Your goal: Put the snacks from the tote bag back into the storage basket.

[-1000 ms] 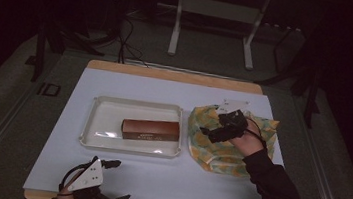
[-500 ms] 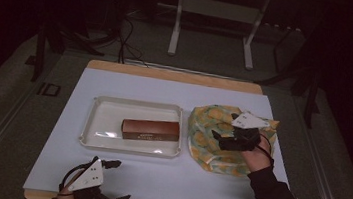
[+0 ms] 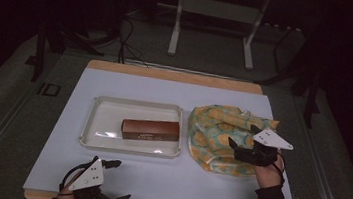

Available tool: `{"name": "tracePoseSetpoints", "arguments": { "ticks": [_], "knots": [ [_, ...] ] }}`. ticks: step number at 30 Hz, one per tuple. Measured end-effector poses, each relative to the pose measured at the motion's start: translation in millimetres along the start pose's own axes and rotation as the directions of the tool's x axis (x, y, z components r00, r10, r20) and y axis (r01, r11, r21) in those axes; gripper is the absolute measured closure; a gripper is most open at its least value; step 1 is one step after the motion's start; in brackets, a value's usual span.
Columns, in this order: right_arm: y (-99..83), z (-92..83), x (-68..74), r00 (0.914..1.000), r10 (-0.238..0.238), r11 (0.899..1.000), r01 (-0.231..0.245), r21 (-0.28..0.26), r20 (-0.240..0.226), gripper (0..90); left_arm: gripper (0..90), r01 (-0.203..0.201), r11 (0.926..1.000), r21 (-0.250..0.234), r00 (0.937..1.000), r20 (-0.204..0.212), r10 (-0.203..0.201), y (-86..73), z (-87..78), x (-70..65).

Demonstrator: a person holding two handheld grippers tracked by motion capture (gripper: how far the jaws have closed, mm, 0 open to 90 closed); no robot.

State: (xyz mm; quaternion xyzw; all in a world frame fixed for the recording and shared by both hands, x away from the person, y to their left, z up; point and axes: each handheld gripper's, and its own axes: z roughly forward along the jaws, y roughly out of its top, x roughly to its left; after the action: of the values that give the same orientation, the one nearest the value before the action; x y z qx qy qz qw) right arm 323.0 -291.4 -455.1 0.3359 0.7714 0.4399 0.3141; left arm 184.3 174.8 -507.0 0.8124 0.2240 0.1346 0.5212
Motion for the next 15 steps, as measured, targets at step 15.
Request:
{"name": "tracePoseSetpoints", "arguments": {
  "ticks": [15],
  "knots": [
    [-33.3, -23.6, -4.0, 0.9965, 0.062, 0.998, -0.06, -0.034, 0.056, 10.3, 0.0, -0.001, 1.0, 0.003, 1.0, 0.0, 0.001, -0.1, 0.2, -1.1]
  ]
}}
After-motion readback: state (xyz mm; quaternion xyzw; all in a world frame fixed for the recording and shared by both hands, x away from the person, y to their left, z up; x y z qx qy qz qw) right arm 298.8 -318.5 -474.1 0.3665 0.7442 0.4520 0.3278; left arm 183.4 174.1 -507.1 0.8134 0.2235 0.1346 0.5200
